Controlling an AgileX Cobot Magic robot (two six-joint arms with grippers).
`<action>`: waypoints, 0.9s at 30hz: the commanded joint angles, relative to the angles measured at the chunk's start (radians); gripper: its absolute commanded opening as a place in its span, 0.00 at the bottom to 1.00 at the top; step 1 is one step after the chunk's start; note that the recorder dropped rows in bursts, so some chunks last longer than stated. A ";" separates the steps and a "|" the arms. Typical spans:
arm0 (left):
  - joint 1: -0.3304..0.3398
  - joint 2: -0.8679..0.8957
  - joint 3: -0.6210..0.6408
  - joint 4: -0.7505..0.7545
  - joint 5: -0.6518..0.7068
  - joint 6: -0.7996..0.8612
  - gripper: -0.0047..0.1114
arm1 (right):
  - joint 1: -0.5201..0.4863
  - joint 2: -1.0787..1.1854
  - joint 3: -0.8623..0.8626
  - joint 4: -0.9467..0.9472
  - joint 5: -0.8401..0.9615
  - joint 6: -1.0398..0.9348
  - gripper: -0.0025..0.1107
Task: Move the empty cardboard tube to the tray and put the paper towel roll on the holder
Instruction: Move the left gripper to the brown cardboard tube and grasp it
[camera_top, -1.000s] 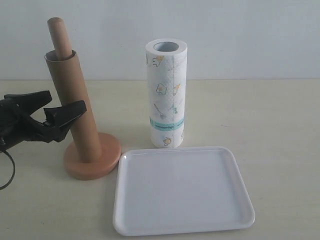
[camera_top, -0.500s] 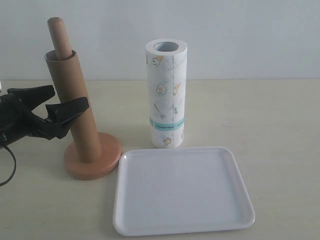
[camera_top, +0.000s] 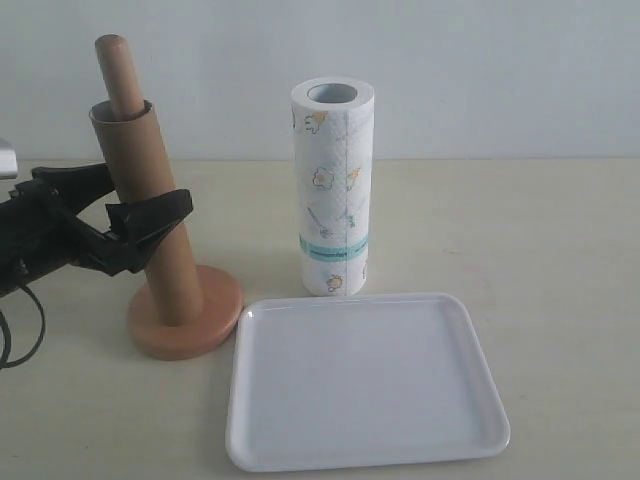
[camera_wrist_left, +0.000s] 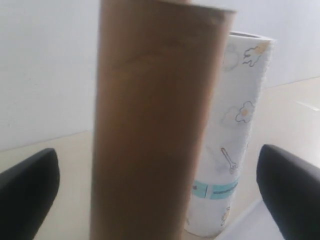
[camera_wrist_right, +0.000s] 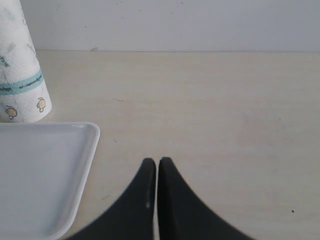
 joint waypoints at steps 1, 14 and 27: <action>-0.022 0.005 -0.032 0.006 0.002 -0.009 0.99 | -0.003 -0.004 -0.001 -0.007 -0.014 0.005 0.03; -0.022 0.005 -0.039 -0.003 0.059 -0.007 0.99 | -0.003 -0.004 -0.001 -0.007 -0.014 0.005 0.03; -0.022 0.135 -0.039 -0.030 -0.011 0.071 0.99 | -0.003 -0.004 -0.001 -0.007 -0.014 0.005 0.03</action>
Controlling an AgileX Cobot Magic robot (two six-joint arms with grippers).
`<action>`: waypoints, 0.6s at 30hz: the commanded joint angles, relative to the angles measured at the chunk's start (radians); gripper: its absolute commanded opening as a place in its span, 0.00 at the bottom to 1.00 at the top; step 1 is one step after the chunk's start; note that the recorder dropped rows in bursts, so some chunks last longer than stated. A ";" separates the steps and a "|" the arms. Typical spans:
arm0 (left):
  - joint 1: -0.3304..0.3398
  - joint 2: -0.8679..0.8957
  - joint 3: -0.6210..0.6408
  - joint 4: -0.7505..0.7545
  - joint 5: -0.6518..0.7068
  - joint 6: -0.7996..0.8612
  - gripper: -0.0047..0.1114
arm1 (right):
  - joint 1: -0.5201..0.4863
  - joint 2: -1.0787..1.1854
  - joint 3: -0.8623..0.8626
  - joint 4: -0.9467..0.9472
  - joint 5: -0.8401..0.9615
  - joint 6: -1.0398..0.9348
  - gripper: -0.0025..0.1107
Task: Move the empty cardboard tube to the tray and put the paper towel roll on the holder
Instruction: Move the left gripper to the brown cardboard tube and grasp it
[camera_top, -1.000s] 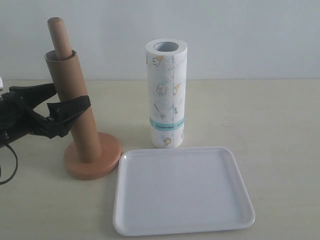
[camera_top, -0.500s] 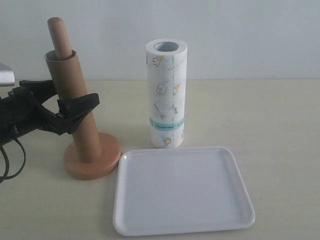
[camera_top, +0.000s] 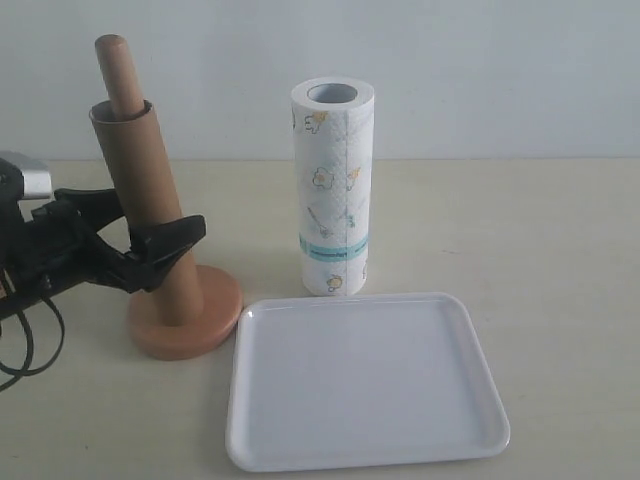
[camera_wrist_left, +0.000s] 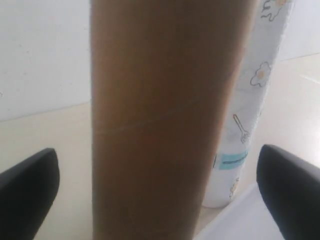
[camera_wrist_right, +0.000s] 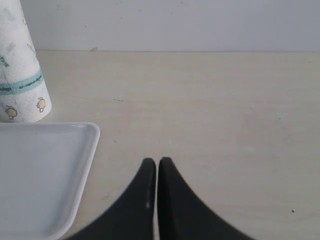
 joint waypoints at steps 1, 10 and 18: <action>-0.005 0.040 -0.003 -0.040 -0.039 0.034 0.99 | -0.003 -0.004 -0.001 -0.007 -0.014 0.005 0.03; -0.005 0.080 -0.032 -0.061 -0.039 0.049 0.75 | -0.003 -0.004 -0.001 -0.007 -0.014 0.005 0.03; -0.005 0.080 -0.061 -0.037 -0.039 0.011 0.08 | -0.003 -0.004 -0.001 -0.007 -0.014 0.005 0.03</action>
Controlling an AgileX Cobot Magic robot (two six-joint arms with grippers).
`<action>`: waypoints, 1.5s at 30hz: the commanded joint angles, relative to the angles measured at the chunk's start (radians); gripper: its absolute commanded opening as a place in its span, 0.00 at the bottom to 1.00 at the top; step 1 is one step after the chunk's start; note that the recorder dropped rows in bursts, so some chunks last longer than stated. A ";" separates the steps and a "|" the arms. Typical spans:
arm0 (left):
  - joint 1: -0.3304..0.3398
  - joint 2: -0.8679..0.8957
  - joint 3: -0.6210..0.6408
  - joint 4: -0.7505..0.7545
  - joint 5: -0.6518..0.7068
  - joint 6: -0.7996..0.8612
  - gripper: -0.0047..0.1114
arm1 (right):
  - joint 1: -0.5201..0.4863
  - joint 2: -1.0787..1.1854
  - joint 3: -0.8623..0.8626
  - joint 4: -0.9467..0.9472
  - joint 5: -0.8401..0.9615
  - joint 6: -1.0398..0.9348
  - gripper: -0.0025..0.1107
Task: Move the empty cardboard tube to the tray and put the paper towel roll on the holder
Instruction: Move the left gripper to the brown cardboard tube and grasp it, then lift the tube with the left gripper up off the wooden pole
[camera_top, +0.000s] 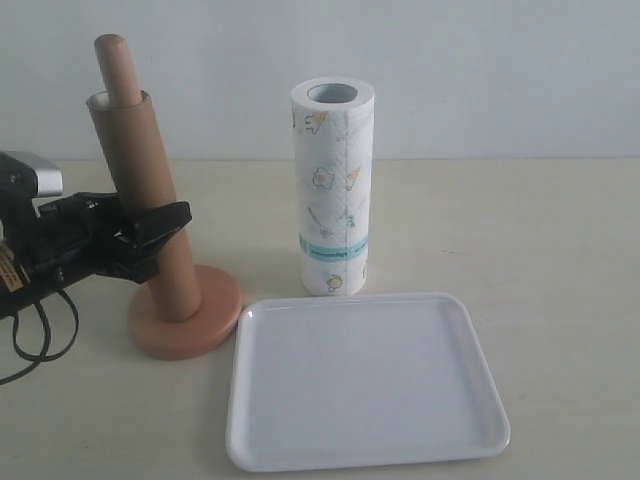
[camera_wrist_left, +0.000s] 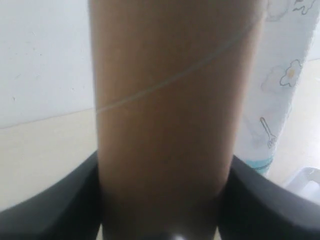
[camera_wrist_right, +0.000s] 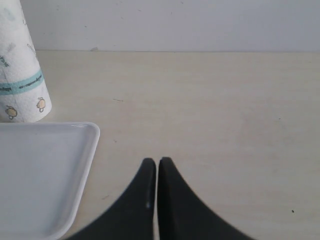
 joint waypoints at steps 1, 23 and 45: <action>-0.005 0.003 -0.005 0.005 -0.013 -0.025 0.08 | -0.003 -0.004 -0.001 -0.007 -0.014 0.005 0.03; -0.005 -0.647 -0.182 0.183 0.258 -0.432 0.08 | -0.003 -0.004 -0.001 -0.007 -0.014 0.005 0.03; -0.005 -0.940 -0.462 0.940 0.480 -0.943 0.08 | -0.003 -0.004 -0.001 -0.007 -0.014 0.005 0.03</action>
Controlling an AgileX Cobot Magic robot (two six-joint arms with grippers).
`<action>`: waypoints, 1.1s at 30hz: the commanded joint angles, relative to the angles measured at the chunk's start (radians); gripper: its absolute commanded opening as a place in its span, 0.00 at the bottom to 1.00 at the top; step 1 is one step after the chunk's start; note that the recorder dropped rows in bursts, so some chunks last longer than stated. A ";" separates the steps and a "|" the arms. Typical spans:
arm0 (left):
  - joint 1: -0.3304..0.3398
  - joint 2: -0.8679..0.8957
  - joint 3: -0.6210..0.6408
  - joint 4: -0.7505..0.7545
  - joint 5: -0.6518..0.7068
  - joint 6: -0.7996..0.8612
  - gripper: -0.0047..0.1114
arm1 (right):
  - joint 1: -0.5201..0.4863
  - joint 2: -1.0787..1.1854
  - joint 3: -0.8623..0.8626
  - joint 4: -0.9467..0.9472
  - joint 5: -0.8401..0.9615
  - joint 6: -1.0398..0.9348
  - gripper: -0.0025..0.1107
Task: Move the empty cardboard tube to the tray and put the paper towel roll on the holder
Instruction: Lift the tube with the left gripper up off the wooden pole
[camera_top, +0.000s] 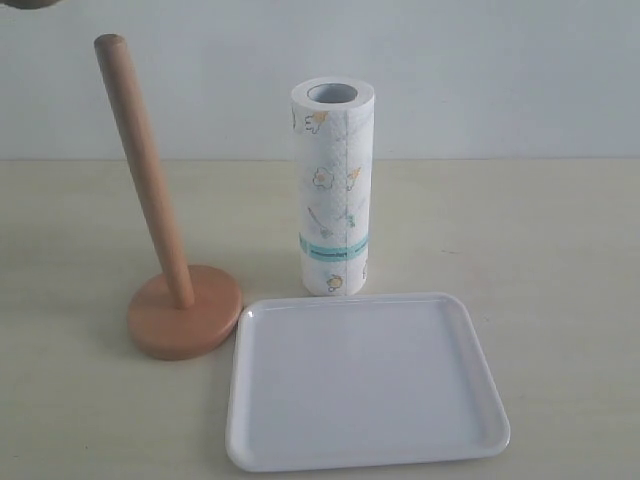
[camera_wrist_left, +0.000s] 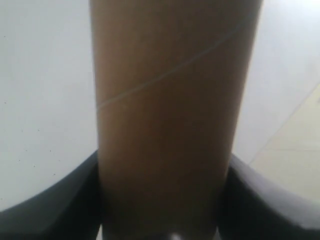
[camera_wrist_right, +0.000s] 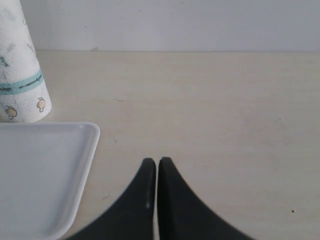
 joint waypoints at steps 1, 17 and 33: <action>-0.005 -0.032 -0.008 0.162 0.009 -0.082 0.08 | -0.003 -0.004 -0.001 -0.007 -0.014 0.005 0.03; -0.273 -0.044 -0.020 0.237 -0.005 -0.175 0.08 | -0.003 -0.004 -0.001 -0.007 -0.014 0.005 0.03; -0.650 0.145 -0.020 0.260 0.365 -0.297 0.08 | -0.003 -0.004 -0.001 -0.007 -0.014 0.005 0.03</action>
